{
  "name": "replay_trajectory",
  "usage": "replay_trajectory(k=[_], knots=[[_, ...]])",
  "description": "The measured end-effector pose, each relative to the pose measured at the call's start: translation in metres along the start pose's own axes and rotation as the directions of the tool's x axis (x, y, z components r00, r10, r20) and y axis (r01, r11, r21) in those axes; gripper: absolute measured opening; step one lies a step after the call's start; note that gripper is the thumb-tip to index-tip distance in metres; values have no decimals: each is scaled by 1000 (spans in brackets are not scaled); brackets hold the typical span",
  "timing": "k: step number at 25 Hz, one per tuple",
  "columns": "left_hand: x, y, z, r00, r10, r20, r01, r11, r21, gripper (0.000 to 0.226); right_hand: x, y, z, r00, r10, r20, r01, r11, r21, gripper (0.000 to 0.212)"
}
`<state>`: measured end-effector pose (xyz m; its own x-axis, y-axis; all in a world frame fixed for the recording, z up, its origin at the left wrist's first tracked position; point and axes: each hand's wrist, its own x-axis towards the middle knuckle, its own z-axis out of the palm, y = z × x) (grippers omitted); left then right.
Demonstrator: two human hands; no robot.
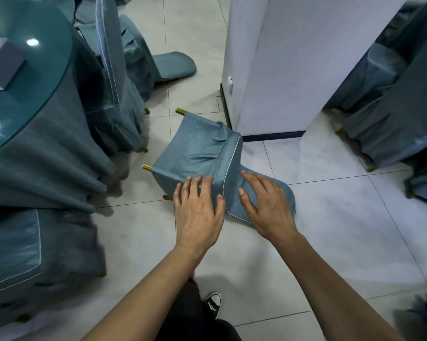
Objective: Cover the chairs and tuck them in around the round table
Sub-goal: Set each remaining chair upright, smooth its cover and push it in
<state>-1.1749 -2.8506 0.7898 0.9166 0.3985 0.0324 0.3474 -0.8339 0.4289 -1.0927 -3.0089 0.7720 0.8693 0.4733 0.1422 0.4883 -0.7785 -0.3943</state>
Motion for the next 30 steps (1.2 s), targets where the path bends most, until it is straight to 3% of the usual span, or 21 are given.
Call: replay_trajectory(k=[11,30], knots=[[70,72,64,999,-35,15,35,999,0,51,69,97,-21,1000,-14,8,15,999,-41,50],[169,190,127,954,-284,-90,287,958,18,56,195,240,-60,953,-269,139,272,962,-6,48]])
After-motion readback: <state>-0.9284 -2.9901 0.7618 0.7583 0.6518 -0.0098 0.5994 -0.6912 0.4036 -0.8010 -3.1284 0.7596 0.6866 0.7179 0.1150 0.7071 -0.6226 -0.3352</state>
